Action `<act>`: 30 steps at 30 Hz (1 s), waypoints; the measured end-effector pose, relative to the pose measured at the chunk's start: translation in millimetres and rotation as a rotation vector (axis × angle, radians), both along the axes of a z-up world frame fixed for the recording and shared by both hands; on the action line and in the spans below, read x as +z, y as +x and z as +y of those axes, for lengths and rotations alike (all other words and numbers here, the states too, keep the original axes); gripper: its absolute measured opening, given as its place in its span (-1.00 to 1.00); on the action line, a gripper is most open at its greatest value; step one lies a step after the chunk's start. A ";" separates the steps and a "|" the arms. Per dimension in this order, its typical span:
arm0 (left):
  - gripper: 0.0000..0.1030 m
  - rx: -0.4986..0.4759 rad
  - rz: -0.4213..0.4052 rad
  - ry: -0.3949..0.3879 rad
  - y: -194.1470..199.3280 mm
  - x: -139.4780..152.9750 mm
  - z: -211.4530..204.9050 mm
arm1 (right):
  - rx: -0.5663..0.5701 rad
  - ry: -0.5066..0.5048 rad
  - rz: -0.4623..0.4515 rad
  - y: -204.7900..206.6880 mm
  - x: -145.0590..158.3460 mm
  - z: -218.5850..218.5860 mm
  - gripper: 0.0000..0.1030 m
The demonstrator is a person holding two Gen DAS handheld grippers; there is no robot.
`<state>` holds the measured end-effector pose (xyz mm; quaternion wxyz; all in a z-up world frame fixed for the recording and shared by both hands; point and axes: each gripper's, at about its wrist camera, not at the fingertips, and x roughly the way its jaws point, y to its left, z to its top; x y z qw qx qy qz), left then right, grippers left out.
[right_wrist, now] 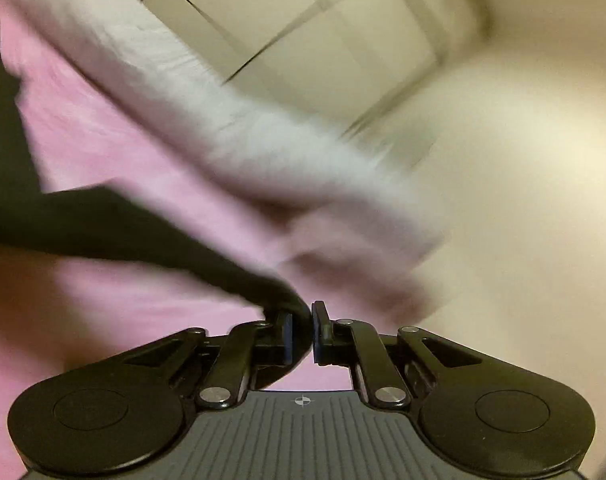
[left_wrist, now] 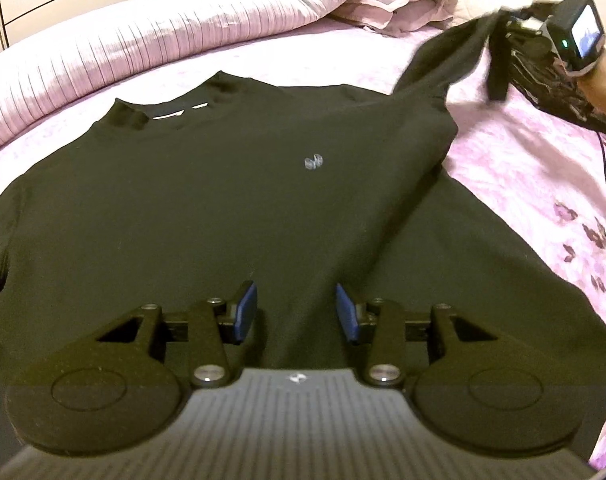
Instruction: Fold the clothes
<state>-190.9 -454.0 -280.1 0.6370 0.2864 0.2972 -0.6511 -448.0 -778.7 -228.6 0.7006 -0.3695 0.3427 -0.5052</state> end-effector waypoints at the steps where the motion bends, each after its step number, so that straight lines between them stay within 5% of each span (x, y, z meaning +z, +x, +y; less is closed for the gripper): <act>1: -0.25 0.001 0.004 -0.002 -0.8 -0.2 0.4 | 0.002 -0.055 0.070 -1.1 -8.6 4.2 -0.69; 3: -0.25 0.003 0.009 -0.004 -2.4 -0.1 2.6 | -0.032 -0.036 0.188 -8.5 -32.2 8.2 -0.56; 7: -0.25 -0.008 -0.002 0.006 -3.1 1.9 9.6 | -0.173 0.184 0.229 -36.8 -71.7 10.7 -0.42; 11: -0.22 0.003 -0.020 0.005 6.9 7.1 13.9 | -0.275 0.437 0.118 -67.4 -76.4 20.3 -0.39; 16: -0.20 0.030 -0.036 0.008 27.6 10.9 11.8 | -0.120 0.621 -0.172 -55.7 -35.7 44.9 -0.36; 20: -0.20 0.052 -0.089 -0.002 55.1 17.4 3.4 | 0.110 0.795 -0.308 -2.8 -8.4 51.6 -0.28; 28: -0.16 0.063 -0.247 -0.036 165.0 28.8 -65.2 | 0.417 1.021 -0.258 167.4 -1.4 18.6 -0.19; 30: 0.00 0.069 -0.257 -0.036 197.2 21.3 -89.2 | 0.431 1.042 -0.241 210.6 -10.2 -2.5 -0.18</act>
